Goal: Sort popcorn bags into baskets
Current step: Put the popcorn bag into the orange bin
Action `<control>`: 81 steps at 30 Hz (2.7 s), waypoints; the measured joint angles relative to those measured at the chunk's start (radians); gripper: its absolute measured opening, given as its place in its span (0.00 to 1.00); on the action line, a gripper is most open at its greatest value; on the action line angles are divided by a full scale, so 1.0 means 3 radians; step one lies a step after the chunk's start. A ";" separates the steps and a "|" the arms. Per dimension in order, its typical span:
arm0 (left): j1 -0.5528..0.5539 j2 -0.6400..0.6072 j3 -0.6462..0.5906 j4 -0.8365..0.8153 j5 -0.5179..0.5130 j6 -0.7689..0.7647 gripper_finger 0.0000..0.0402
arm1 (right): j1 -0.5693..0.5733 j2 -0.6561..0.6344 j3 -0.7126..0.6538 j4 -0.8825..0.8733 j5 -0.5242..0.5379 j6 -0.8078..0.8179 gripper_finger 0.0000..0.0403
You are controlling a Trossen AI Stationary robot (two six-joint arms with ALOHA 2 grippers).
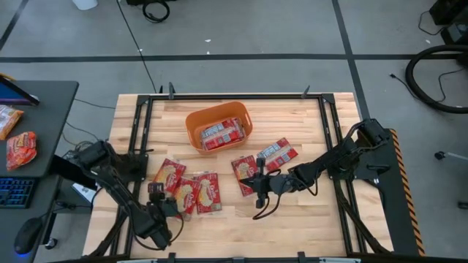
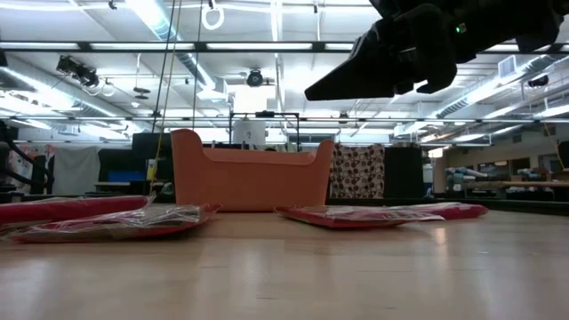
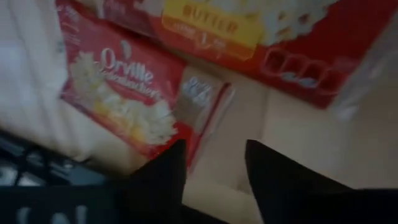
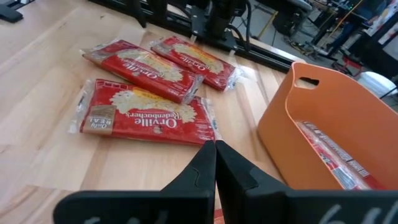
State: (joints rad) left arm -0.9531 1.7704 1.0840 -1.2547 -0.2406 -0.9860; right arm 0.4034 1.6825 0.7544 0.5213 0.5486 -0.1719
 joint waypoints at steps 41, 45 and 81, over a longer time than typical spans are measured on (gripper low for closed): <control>-0.0179 0.0148 -0.0672 0.0440 -0.0211 -0.0400 0.02 | 0.0081 -0.0017 0.0000 -0.0135 0.0089 0.0054 0.03; -0.0157 0.0098 -0.0522 0.0103 -0.0164 -0.0452 0.02 | 0.0213 -0.0163 0.0001 -0.0388 0.0410 0.0069 0.03; 0.1265 -0.0519 0.1371 -0.0218 -0.2429 0.2890 0.01 | 0.0239 -0.0273 0.0000 -0.0549 0.0550 0.0149 0.03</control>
State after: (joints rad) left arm -0.5736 1.6146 1.4952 -1.3201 -0.9693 -0.1188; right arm 0.4751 1.6005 0.7544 0.3565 0.7136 -0.1272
